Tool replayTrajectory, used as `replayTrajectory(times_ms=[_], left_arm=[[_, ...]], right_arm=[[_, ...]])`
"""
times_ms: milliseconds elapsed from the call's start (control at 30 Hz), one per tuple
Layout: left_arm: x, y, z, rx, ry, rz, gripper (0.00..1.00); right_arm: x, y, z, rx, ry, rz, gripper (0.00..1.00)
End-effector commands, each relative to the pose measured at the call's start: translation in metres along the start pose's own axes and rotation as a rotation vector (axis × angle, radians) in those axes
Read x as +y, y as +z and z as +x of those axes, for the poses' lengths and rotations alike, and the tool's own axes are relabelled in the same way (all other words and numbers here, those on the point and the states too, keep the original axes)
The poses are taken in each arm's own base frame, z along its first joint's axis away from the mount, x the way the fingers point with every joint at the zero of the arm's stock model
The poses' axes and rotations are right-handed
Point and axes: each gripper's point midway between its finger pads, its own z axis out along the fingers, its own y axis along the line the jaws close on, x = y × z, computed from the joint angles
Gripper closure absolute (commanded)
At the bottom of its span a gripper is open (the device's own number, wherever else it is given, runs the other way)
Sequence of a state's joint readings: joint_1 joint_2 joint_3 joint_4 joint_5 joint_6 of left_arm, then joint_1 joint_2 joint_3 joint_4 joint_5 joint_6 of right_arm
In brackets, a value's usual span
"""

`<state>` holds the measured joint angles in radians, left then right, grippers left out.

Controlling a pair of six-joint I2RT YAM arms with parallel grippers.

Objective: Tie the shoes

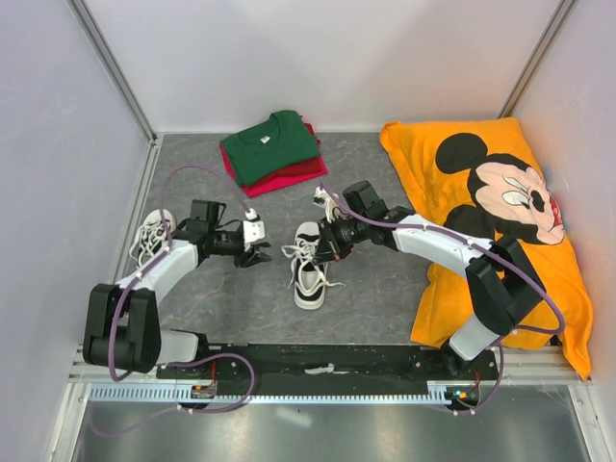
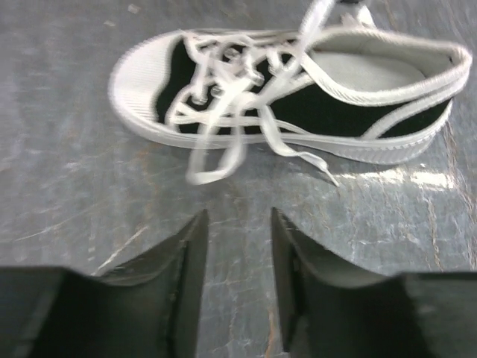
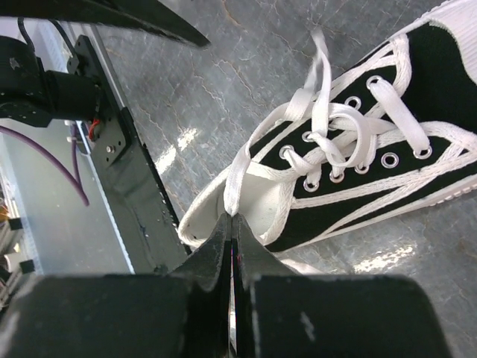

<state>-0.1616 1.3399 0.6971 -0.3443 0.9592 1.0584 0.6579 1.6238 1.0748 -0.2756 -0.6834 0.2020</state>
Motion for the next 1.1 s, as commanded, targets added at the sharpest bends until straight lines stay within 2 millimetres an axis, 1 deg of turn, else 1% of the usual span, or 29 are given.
replayTrajectory(times_ms=[0,33,67,100,133,167,200,233,300,367,400,433,500,533,567,600,733,833,867,933,1000,1067], left_arm=[[0.015,-0.025,-0.050,-0.154,0.004,-0.081,0.46],[0.013,-0.027,-0.056,-0.175,-0.012,-0.085,0.44],[0.013,-0.032,-0.070,-0.208,0.036,-0.105,0.41],[0.004,-0.030,-0.074,-0.239,0.039,-0.081,0.32],[-0.001,-0.029,-0.078,-0.252,0.009,-0.072,0.29],[-0.004,-0.028,-0.084,-0.264,0.024,-0.073,0.27],[-0.006,-0.020,-0.085,-0.264,0.035,-0.074,0.26],[-0.008,-0.017,-0.087,-0.268,-0.011,-0.076,0.26],[-0.007,-0.008,-0.090,-0.285,-0.019,-0.080,0.25],[-0.008,-0.001,-0.092,-0.289,-0.076,-0.070,0.24],[-0.009,0.006,-0.089,-0.285,-0.101,-0.065,0.23],[-0.007,0.008,-0.093,-0.301,-0.120,-0.067,0.23],[-0.005,0.017,-0.092,-0.294,-0.153,-0.071,0.22],[-0.004,0.019,-0.095,-0.306,-0.179,-0.070,0.22],[-0.004,0.021,-0.094,-0.303,-0.198,-0.073,0.22],[-0.007,0.024,-0.095,-0.303,-0.237,-0.062,0.23],[-0.013,0.036,-0.085,-0.284,-0.332,-0.037,0.23],[-0.016,0.039,-0.088,-0.297,-0.356,-0.027,0.25],[-0.015,0.040,-0.087,-0.297,-0.363,-0.034,0.28],[-0.015,0.042,-0.086,-0.298,-0.397,-0.039,0.30],[-0.011,0.043,-0.081,-0.289,-0.442,-0.063,0.32],[-0.011,0.045,-0.078,-0.286,-0.450,-0.071,0.35]], right_arm=[[0.018,-0.007,-0.022,-0.098,0.022,-0.046,1.00],[0.019,-0.007,-0.022,-0.099,0.031,-0.052,1.00],[0.019,-0.007,-0.023,-0.105,0.031,-0.052,1.00],[0.020,-0.007,-0.026,-0.120,0.026,-0.057,1.00],[0.020,-0.006,-0.026,-0.124,0.042,-0.058,1.00],[0.021,-0.006,-0.027,-0.133,0.046,-0.061,1.00],[0.022,-0.006,-0.031,-0.152,0.044,-0.069,1.00],[0.021,-0.005,-0.029,-0.153,0.057,-0.071,1.00],[0.021,-0.003,-0.030,-0.161,0.086,-0.079,1.00],[0.020,-0.001,-0.028,-0.159,0.121,-0.078,1.00],[0.021,0.000,-0.032,-0.179,0.115,-0.084,1.00],[0.021,0.000,-0.034,-0.185,0.124,-0.085,1.00],[0.020,0.002,-0.038,-0.198,0.154,-0.086,1.00],[0.020,0.002,-0.039,-0.202,0.161,-0.087,1.00],[0.018,0.005,-0.038,-0.198,0.176,-0.087,1.00],[0.019,0.005,-0.041,-0.206,0.194,-0.091,1.00],[0.018,0.009,-0.046,-0.224,0.242,-0.093,1.00],[0.015,0.011,-0.047,-0.229,0.265,-0.087,1.00],[0.013,0.012,-0.047,-0.231,0.272,-0.086,1.00],[0.013,0.013,-0.046,-0.232,0.293,-0.089,1.00],[0.012,0.014,-0.045,-0.235,0.302,-0.089,1.00],[0.012,0.014,-0.046,-0.243,0.320,-0.086,1.00]])
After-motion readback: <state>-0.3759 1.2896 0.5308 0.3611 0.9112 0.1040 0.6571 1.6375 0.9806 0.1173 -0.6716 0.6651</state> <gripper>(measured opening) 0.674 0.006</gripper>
